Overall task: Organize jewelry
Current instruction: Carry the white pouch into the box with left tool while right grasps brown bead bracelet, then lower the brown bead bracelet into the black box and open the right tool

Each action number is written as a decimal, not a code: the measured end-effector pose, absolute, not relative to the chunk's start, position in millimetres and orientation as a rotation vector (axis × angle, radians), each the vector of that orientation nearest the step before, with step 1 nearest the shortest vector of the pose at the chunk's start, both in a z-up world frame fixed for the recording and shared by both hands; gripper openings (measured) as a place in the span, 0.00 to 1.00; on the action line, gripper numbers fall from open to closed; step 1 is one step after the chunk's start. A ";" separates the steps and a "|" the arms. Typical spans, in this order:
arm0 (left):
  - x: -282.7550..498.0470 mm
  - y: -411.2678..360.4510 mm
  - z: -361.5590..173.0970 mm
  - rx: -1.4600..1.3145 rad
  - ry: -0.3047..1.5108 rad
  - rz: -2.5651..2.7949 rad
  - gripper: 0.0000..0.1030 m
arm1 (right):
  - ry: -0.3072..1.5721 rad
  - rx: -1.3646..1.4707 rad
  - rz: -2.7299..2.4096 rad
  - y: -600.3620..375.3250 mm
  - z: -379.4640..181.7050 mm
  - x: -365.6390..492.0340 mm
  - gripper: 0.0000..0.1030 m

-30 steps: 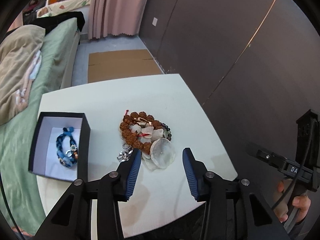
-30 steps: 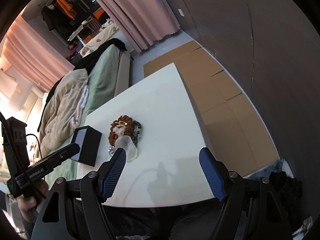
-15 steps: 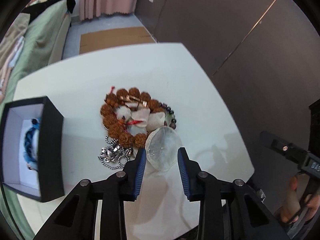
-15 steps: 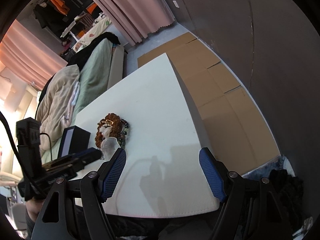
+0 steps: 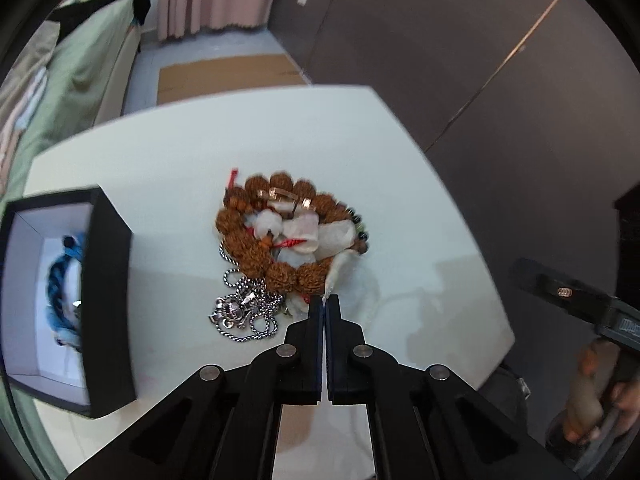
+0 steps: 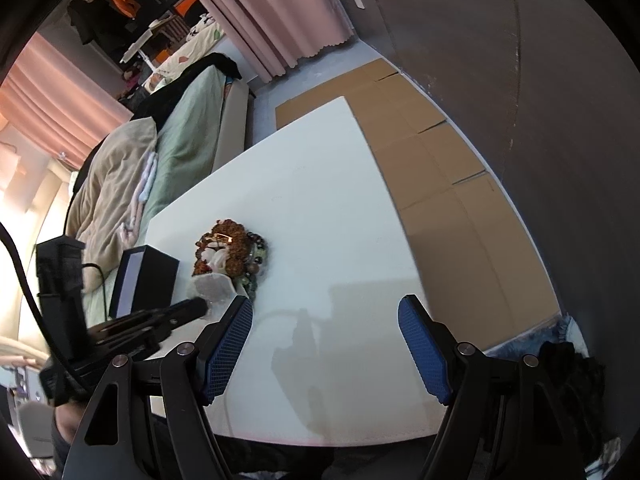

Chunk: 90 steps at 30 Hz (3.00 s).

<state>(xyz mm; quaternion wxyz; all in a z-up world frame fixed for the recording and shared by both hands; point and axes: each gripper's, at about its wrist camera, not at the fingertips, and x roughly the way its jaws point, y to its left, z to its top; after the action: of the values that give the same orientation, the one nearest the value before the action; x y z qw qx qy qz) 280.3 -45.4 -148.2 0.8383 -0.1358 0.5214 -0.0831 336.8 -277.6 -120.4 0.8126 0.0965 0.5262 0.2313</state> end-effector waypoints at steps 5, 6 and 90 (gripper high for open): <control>268.0 -28.5 -117.0 -0.308 1.025 -0.175 0.00 | 1.120 0.201 0.517 -262.4 -116.4 336.8 0.74; 266.8 -25.5 -112.7 -0.312 1.014 -0.169 0.00 | 1.119 0.199 0.523 -259.5 -115.1 336.7 0.74; 164.7 176.1 -57.6 -0.622 0.800 0.164 0.79 | 1.006 -0.040 0.836 -31.9 -32.5 306.8 0.19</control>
<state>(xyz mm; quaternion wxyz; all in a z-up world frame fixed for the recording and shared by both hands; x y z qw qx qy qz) 164.7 176.1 -57.6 0.8712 -0.2973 0.3827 0.0783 306.8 -31.9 -32.5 0.7936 -0.0187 0.4678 0.3887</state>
